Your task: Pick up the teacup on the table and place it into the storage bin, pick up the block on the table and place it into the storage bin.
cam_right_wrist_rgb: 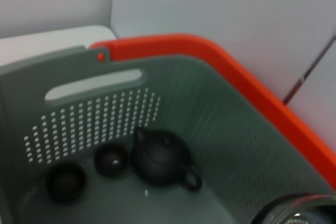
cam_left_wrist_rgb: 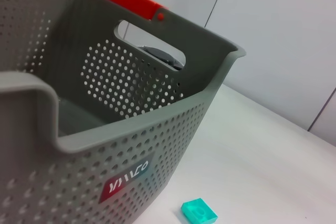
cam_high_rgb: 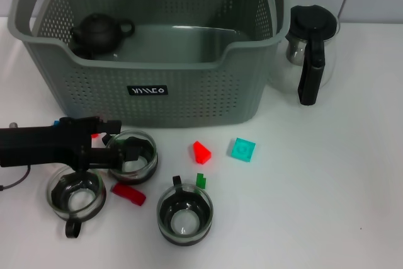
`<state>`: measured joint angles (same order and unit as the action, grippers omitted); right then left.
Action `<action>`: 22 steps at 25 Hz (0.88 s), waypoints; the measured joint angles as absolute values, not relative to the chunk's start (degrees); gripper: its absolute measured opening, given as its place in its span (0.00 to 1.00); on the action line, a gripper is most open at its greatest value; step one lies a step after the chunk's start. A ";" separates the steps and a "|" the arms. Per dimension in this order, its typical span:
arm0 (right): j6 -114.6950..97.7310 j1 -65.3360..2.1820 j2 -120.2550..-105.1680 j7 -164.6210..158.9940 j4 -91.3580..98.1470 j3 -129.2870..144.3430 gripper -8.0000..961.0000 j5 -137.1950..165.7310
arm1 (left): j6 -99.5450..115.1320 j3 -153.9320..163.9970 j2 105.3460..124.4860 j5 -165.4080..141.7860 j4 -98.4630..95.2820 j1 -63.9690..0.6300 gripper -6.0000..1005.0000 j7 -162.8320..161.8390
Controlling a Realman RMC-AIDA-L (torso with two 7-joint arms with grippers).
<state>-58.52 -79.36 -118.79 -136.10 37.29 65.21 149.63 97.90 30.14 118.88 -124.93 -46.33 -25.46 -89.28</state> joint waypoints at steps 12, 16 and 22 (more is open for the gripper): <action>-52.70 -80.09 -119.94 -138.43 27.71 65.37 0.07 148.45 | 97.29 30.15 119.25 -124.95 -45.96 -25.49 0.87 -89.33; -50.35 -79.92 -120.04 -138.43 25.75 65.17 0.07 148.35 | 97.01 30.15 119.34 -124.93 -45.87 -25.49 0.87 -89.30; -45.51 -79.75 -120.33 -137.81 21.72 65.62 0.07 148.32 | 96.06 30.24 119.44 -125.03 -45.78 -25.49 0.87 -89.22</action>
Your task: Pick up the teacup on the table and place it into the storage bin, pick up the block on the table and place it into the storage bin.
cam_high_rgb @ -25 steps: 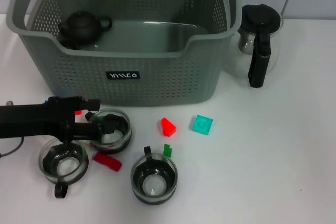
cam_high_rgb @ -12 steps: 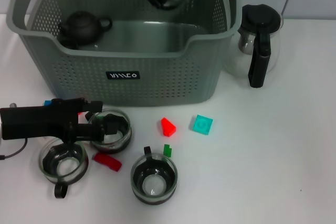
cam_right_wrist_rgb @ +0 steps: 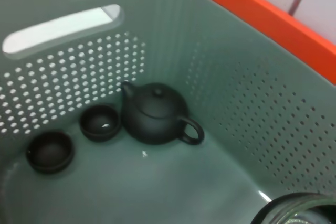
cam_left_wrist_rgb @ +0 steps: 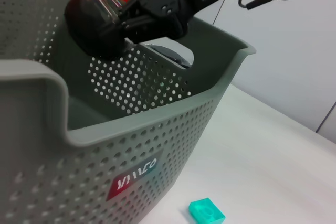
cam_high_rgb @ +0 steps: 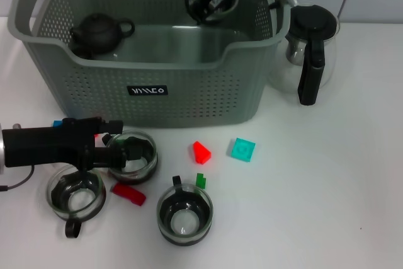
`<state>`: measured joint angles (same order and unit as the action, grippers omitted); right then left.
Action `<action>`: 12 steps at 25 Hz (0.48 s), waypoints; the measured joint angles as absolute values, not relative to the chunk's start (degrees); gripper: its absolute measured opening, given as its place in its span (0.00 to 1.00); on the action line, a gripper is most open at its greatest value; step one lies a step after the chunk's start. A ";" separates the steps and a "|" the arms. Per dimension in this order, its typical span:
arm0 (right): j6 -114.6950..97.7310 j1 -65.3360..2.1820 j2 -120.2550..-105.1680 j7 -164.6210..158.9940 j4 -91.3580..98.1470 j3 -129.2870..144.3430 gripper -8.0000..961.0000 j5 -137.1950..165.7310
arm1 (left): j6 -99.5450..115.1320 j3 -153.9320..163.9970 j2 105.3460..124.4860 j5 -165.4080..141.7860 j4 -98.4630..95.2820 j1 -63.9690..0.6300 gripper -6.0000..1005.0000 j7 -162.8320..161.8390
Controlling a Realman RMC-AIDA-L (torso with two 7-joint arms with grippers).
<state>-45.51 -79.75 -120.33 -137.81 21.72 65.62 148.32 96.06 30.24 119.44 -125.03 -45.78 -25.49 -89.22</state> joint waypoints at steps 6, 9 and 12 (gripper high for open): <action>-43.17 -79.50 -120.50 -136.34 19.23 65.88 0.07 145.92 | 95.56 30.40 119.49 -125.13 -45.63 -25.49 0.87 -89.21; -42.84 -79.40 -120.50 -136.11 18.21 65.95 0.07 145.57 | 95.54 30.41 119.48 -125.03 -45.55 -25.49 0.87 -89.21; -42.73 -79.36 -120.56 -136.05 17.30 66.28 0.07 145.55 | 95.53 30.41 119.47 -124.93 -45.21 -25.54 0.87 -89.21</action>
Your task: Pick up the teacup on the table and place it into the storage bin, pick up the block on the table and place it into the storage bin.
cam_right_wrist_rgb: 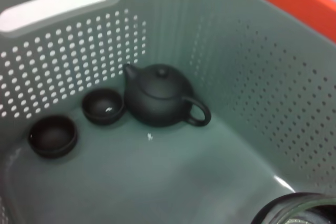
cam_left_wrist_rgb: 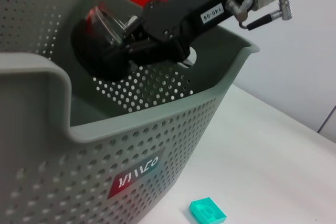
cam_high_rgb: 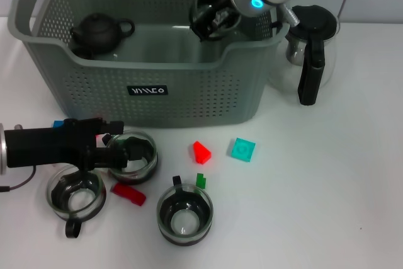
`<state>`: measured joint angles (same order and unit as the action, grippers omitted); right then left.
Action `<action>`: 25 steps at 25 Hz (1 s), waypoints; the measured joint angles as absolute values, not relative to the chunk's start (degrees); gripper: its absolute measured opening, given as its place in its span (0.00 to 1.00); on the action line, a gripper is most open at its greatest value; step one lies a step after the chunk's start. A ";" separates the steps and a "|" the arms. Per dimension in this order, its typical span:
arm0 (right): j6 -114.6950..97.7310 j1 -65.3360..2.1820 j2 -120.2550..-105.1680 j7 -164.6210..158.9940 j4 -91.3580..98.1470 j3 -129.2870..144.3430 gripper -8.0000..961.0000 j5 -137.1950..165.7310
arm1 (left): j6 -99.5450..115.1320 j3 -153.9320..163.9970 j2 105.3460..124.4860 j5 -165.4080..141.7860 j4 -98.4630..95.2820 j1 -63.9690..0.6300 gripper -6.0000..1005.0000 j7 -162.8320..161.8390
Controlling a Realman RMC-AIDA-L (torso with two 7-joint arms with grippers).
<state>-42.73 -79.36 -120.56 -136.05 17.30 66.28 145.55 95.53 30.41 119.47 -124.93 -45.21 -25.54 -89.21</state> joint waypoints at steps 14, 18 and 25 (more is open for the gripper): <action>-43.39 -79.19 -120.50 -135.87 17.34 66.29 0.09 145.54 | 95.44 30.50 119.53 -124.98 -45.08 -25.75 0.87 -89.21; -43.33 -79.24 -120.45 -136.15 17.48 66.33 0.10 145.55 | 95.44 30.48 119.53 -124.98 -45.08 -25.73 0.87 -89.20; -44.14 -79.02 -120.30 -136.00 20.19 66.38 0.27 145.57 | 95.45 30.30 119.53 -124.94 -45.09 -25.67 0.87 -89.20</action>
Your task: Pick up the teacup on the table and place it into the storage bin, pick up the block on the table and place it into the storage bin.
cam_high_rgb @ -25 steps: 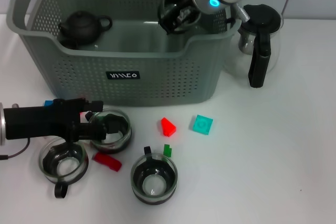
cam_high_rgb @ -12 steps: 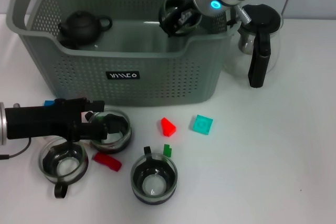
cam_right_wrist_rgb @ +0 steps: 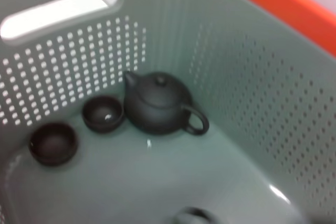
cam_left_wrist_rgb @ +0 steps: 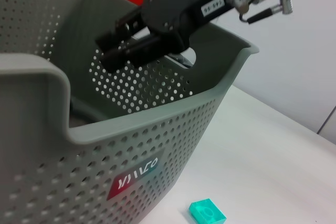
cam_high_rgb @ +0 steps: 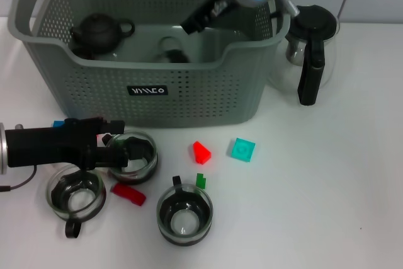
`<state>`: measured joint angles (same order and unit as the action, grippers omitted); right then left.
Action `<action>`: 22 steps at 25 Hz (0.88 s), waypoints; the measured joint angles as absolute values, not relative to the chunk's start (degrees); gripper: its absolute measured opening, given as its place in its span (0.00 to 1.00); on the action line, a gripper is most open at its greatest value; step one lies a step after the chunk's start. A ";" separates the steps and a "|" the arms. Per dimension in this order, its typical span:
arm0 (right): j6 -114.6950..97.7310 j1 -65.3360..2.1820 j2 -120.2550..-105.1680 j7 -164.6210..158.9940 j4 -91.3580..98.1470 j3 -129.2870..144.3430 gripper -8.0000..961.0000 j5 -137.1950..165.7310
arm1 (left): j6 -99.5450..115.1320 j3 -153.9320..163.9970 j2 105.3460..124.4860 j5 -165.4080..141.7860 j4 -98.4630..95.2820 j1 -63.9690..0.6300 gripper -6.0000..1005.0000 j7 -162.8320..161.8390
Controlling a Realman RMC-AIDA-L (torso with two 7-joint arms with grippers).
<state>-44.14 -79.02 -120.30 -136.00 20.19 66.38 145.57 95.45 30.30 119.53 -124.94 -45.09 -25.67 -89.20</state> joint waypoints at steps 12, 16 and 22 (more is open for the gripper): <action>-78.80 -75.58 -117.67 -138.51 53.19 61.44 0.71 145.70 | 95.08 29.21 119.28 -124.89 -45.19 -25.80 0.87 -89.31; -89.36 -74.51 -117.18 -138.15 60.32 60.79 0.71 145.61 | 94.94 27.98 119.03 -124.89 -45.13 -25.84 0.87 -89.38; -102.04 -73.42 -117.14 -133.71 64.52 60.92 0.71 144.21 | 94.86 26.54 118.52 -125.34 -45.34 -25.94 0.87 -89.65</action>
